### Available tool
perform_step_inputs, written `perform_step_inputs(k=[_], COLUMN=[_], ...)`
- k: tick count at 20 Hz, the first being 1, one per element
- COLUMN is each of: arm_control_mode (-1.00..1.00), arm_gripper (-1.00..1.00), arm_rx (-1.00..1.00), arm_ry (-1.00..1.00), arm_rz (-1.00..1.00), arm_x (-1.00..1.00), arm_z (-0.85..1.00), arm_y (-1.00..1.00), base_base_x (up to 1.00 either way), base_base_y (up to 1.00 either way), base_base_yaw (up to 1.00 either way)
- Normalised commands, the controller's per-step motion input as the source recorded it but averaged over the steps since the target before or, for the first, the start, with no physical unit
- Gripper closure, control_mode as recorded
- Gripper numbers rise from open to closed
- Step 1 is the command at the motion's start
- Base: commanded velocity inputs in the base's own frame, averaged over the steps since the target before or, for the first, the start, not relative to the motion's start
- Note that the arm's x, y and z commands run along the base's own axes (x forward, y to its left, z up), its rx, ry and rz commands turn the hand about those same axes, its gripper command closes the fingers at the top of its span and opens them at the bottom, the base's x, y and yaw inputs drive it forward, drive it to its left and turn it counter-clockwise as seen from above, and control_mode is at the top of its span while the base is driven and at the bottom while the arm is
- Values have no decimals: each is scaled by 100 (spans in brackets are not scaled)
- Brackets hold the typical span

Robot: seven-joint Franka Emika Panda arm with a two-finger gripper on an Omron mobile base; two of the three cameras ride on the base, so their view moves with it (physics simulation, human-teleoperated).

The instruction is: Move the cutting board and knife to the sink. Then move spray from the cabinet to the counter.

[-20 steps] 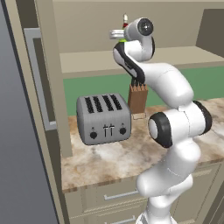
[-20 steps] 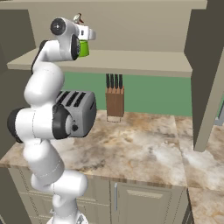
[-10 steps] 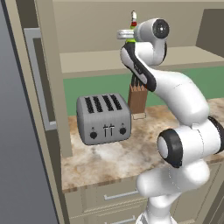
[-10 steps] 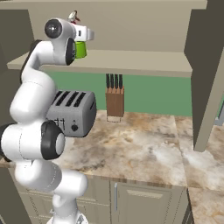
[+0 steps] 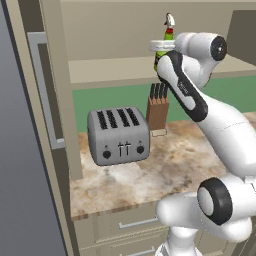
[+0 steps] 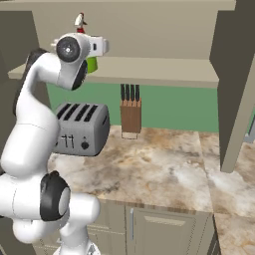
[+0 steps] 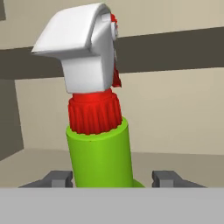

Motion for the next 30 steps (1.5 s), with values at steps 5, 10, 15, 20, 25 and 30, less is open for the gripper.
perform_step_inputs(k=[5, 10, 15, 20, 25, 30], arm_control_mode=[-100, -100, -100, -100, -100, -100], arm_gripper=[100, 100, 100, 100, 100, 100], arm_rx=[2, 1, 2, 0, 4, 3], arm_ry=[0, 2, 12, 20, 17, 0], arm_rz=[13, 14, 19, 17, 11, 7], arm_x=[-67, -63, -48, -32, -23, -20], arm_z=[0, -3, -5, -18, -32, -47], arm_y=[-34, -28, -26, -12, -9, -5], base_base_x=[0, 0, 0, 0, 0, 0], base_base_y=[0, 0, 0, 0, 0, 0], base_base_yaw=[0, 0, 0, 0, 0, 0])
